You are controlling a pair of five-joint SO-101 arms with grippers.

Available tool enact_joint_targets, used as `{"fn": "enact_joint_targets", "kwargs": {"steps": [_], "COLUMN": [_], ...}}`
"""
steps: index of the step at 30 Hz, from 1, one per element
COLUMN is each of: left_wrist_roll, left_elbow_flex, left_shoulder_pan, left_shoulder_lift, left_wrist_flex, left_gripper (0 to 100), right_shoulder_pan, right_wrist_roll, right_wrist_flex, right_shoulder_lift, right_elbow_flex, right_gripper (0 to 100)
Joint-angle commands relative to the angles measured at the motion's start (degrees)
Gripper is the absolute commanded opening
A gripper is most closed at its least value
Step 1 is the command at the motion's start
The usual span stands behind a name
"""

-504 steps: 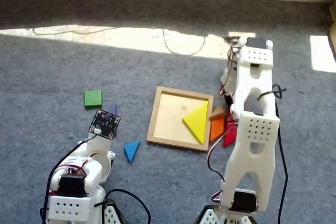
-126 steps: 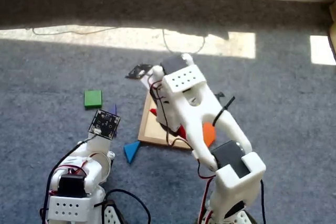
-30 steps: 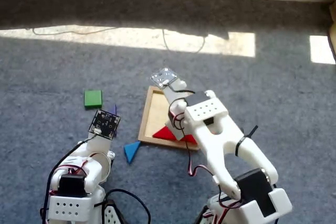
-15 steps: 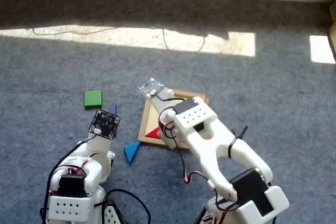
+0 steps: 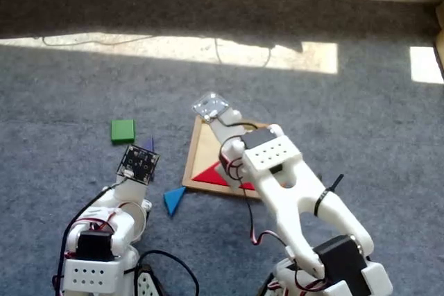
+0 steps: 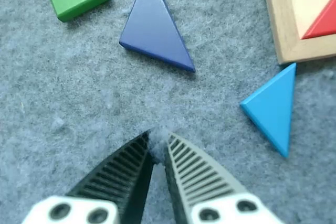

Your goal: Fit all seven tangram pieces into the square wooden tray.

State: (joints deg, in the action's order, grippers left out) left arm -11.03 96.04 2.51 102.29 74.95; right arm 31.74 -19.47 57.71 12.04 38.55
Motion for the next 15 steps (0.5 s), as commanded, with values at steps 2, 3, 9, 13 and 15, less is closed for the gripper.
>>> {"fn": "enact_joint_targets", "kwargs": {"steps": [2,3,9,13,15], "left_wrist_roll": [0.09,0.09,0.09,0.09,0.09], "left_elbow_flex": [1.19,1.19,1.19,1.19,1.19], "left_shoulder_pan": [0.66,0.66,0.66,0.66,0.66], "left_shoulder_lift": [0.66,0.66,0.66,0.66,0.66], "left_wrist_flex": [0.18,0.18,0.18,0.18,0.18], "left_gripper": [1,1,1,1,1], "right_shoulder_pan": [-8.92,-10.42,-13.85,-15.87,-15.87], "right_wrist_roll": [7.21,7.47,6.59,6.51,6.51], "right_wrist_flex": [0.57,0.57,7.52,7.69,6.81], "right_shoulder_lift": [2.77,2.77,2.15,1.98,0.75], "right_elbow_flex": [-1.01,-1.19,-5.76,-6.02,-6.02], "right_gripper": [1.8,2.2,23.1,26.7,26.7]}}
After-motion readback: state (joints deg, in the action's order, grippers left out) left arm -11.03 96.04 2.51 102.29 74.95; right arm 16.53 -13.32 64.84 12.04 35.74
